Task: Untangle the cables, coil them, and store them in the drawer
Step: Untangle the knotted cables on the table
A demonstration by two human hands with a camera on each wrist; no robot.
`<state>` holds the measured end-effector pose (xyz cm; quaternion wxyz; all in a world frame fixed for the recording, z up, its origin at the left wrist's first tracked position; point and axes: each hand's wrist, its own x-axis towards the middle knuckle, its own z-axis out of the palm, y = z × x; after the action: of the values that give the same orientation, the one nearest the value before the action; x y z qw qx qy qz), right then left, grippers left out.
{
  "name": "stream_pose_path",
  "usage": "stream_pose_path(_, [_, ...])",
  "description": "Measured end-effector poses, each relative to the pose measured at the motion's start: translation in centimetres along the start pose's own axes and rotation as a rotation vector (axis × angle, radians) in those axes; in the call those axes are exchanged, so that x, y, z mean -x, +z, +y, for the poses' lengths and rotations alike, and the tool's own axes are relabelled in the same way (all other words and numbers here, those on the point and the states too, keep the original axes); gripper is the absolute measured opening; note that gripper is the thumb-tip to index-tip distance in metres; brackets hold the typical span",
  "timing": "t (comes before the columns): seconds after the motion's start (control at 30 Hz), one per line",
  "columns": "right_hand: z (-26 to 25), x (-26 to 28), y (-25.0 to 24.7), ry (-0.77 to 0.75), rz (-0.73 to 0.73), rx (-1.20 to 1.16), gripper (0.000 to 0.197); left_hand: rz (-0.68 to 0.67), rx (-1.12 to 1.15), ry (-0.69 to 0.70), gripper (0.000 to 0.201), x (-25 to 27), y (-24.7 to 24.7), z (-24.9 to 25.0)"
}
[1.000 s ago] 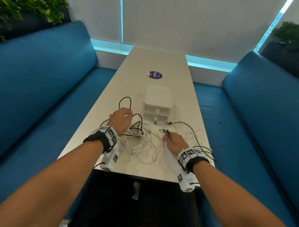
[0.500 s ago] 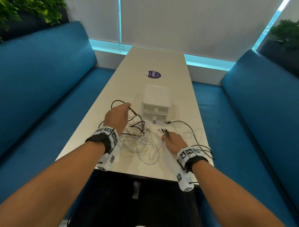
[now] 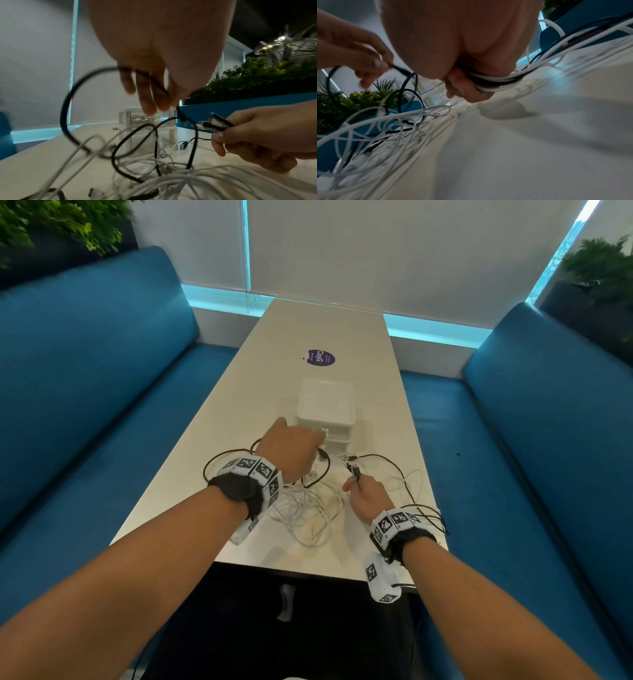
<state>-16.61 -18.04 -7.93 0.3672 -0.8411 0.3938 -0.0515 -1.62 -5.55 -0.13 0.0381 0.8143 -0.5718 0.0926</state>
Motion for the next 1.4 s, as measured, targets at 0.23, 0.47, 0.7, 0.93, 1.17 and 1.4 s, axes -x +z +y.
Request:
stream_pose_path(0.23, [0.2,-0.4,0.4,0.0,-0.028,-0.114,0.027,0.053,0.198,-0.074,0.016,-0.2,-0.1,1.0])
stream_pose_path(0.47, [0.5,-0.3,0.0,-0.001,0.025,-0.141,0.03,-0.017,0.344,-0.016,0.025,-0.7,2.5,2.0])
stream_pose_path(0.7, [0.6,-1.0,-0.2,0.061,0.024,-0.346,0.036,-0.17,0.238,-0.142,0.027,-0.7,5.7,3.9])
stream_pose_path(0.93, [0.7,-1.4,-0.8,-0.013,0.043,-0.344,0.041,-0.211,0.348,-0.1,0.022,-0.6,6.5,6.7])
stream_pose_path(1.17, [1.3,-1.6,-0.1,-0.048,0.095,-0.298,0.037,-0.295,0.475,-0.08,0.024,-0.4,6.8,6.1])
stream_pose_path(1.4, [2.5,-2.2,-1.1,-0.001,0.153,0.011,0.039,-0.33,0.301,-0.07,0.027,0.3,7.1,4.1])
